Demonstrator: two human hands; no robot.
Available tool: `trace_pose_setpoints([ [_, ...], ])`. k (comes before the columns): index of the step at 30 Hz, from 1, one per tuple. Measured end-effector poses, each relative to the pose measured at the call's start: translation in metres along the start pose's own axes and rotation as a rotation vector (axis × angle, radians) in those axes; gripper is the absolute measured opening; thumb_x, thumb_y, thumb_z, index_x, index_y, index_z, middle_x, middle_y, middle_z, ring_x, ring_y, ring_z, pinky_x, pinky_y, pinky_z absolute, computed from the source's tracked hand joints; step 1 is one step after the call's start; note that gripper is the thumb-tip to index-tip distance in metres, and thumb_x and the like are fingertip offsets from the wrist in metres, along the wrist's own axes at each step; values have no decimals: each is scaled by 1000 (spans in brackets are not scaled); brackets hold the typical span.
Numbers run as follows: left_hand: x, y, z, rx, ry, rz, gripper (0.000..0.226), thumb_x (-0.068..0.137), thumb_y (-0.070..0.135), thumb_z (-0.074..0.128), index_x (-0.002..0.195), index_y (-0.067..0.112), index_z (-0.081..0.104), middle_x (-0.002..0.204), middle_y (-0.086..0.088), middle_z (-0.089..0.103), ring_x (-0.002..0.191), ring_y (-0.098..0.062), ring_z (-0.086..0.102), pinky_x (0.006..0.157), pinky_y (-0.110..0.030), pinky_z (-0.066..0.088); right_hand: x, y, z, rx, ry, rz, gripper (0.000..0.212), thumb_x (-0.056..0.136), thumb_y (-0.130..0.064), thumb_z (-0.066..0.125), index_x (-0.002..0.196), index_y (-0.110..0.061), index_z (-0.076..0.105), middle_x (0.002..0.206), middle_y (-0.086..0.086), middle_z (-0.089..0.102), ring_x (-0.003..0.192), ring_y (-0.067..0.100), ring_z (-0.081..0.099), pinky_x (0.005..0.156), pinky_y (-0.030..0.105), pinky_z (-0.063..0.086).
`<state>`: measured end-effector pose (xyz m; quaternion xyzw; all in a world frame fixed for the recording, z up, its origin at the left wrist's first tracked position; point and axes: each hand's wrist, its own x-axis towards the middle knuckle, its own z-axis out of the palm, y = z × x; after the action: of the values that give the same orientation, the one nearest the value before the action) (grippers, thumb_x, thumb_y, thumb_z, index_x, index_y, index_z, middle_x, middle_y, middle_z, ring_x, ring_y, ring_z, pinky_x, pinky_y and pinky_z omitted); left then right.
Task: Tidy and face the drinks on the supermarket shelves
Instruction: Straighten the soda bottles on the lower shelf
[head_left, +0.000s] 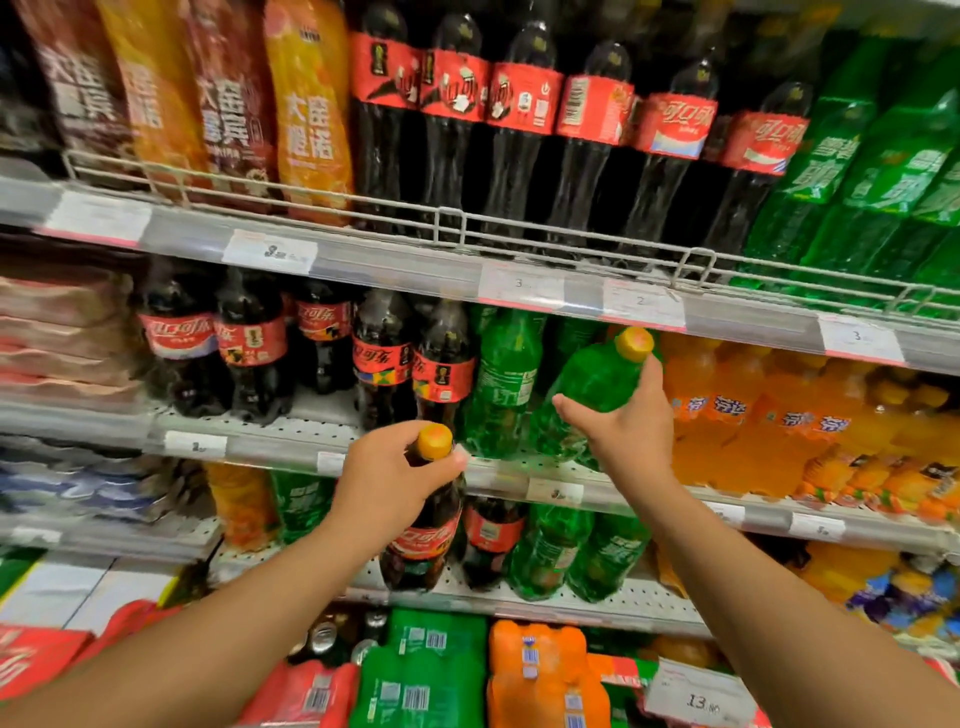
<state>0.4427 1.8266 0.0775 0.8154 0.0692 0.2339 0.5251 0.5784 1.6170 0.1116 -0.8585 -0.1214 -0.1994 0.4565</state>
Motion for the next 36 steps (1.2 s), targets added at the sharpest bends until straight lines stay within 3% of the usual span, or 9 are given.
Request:
trace_pose_setpoints([
  [5,2,-8,-12,-6,39,-43,8,78,34,78,77,33,71,82,19,70,86,5,62,77,-24,46,15,2,21,-29,56,29,97,63,-53,85,139,-15,38,136,4,48,127,22,45,100,32,38],
  [12,3,-18,-10,48,15,-57,12,79,32,78,73,28,70,75,11,69,80,1,61,66,-13,42,19,16,38,-99,57,135,113,62,-56,85,146,-6,29,142,11,44,131,29,42,101,40,42],
  [15,4,-21,-7,48,0,-71,11,79,31,78,74,28,70,78,10,70,81,4,60,67,-12,42,22,16,43,-148,68,169,105,62,-58,84,138,-4,35,133,12,48,119,30,50,86,37,48],
  [18,7,-23,-3,40,-12,-81,10,79,32,79,75,31,69,80,12,69,82,5,59,70,-14,42,28,10,48,-265,50,184,85,62,-64,80,116,-10,42,120,13,48,86,24,53,62,32,43],
  [21,11,-25,1,43,-23,-80,9,78,32,79,80,32,71,83,16,69,86,9,59,73,-13,41,43,1,48,-412,-45,247,82,58,-72,76,104,-12,44,114,15,53,81,29,58,55,33,45],
  [23,14,-26,4,42,-22,-89,9,78,32,80,80,30,71,84,16,70,86,10,58,72,-12,41,57,-5,45,-518,-176,292,88,57,-80,69,110,-13,48,96,12,58,72,28,60,45,29,41],
  [25,15,-28,6,50,-22,-91,10,77,32,80,77,29,71,82,13,69,86,9,58,69,-9,40,69,-8,41,-592,-271,283,113,57,-85,64,138,-12,35,106,13,61,71,26,63,40,27,38],
  [28,16,-30,7,60,-25,-85,13,76,32,80,72,33,68,79,16,68,85,12,56,64,-1,37,81,-7,36,-630,-323,270,127,56,-89,60,149,-13,20,145,14,41,91,28,63,60,34,52],
  [36,16,-36,11,37,-64,-97,18,77,32,80,68,33,65,72,15,65,76,3,59,67,-15,40,96,-1,35,-396,-253,230,85,83,-68,57,142,-10,36,143,15,48,105,35,59,76,34,47],
])
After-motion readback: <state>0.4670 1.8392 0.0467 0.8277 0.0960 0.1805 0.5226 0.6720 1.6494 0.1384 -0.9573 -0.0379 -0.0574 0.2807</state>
